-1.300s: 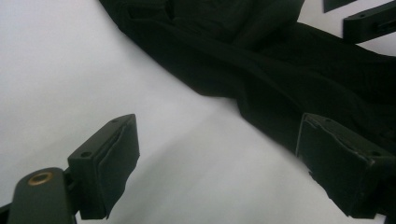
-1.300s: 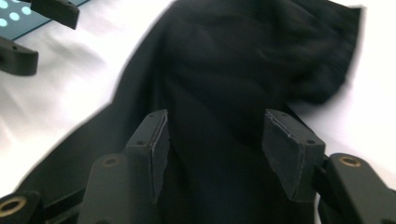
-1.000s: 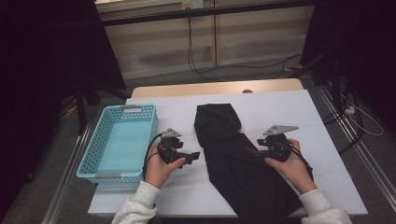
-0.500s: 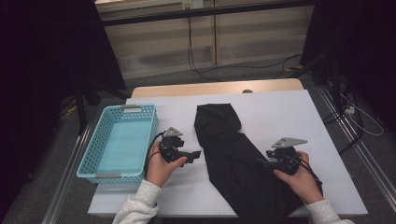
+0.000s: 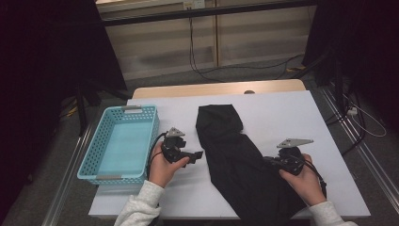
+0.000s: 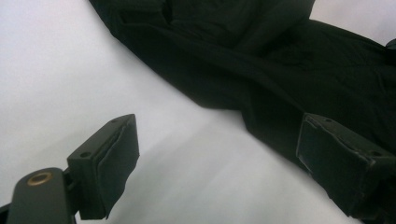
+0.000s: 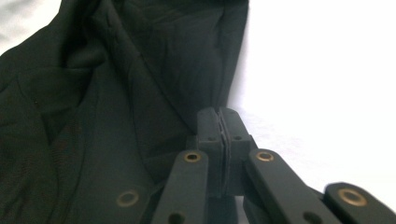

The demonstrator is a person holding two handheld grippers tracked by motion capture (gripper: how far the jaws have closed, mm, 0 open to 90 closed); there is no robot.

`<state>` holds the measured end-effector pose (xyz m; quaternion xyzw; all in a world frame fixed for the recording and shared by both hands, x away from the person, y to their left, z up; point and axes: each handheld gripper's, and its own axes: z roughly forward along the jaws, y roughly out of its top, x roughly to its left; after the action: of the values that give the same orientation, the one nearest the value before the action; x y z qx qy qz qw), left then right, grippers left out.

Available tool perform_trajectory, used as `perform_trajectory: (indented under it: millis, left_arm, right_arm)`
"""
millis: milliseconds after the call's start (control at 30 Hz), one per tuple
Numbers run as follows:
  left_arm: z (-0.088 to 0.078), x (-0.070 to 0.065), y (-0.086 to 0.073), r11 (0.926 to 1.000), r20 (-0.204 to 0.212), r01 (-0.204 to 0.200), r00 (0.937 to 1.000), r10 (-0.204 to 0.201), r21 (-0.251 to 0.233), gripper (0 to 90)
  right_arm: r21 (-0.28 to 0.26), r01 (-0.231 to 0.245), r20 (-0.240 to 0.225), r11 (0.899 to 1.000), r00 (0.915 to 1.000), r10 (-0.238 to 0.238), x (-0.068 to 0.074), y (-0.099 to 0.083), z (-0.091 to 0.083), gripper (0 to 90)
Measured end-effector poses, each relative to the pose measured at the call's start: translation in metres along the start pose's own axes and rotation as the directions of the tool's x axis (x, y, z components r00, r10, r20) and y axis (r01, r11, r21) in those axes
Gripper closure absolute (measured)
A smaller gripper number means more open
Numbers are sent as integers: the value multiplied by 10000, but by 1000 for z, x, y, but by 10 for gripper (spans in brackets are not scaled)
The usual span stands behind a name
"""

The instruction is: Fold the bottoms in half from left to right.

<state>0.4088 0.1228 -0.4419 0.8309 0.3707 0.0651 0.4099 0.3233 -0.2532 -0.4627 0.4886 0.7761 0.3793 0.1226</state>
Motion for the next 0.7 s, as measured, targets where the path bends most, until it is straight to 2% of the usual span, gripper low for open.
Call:
perform_trajectory:
  millis: [133, 167, 200, 233, 333, 433, 467, 700]
  left_arm:
    - [0, 1, 3, 10000, -28, 52, 10000, -52, -68, 126]
    - [1, 1, 3, 9997, -2, 180, 9998, -181, -160, 126]
    - [2, 2, 4, 9996, -32, 230, 9997, -231, -189, 127]
    - [4, 4, 6, 9995, -71, 250, 9997, -251, -186, 131]
    - [10, 6, 11, 9984, -116, 475, 9988, -478, -296, 137]
    - [15, 10, 15, 9980, -106, 579, 9983, -582, -242, 158]
    - [23, 13, 20, 9975, -223, 682, 9974, -686, -159, 159]
    - [40, 22, 31, 9972, -482, 742, 9961, -739, 50, 175]
  right_arm:
    - [-164, -120, 272, 9998, 9996, 124, -12, 1, -6, 893]
    - [-164, -120, 272, 9998, 9996, 124, -12, 1, -6, 893]
    - [-151, -139, 421, 9998, 9990, 145, -14, 1, -8, 893]
    - [-208, -147, 768, 9997, 9969, 163, -21, 1, -12, 893]
    - [-225, -259, 908, 9994, 9955, 279, -28, -1, -13, 893]
    - [-154, -251, 1035, 9996, 9943, 266, -29, -3, -13, 893]
    - [-169, -257, 1036, 9995, 9942, 273, -28, -3, -12, 892]
    - [-159, -95, 1017, 9998, 9947, 111, -28, -3, -12, 891]
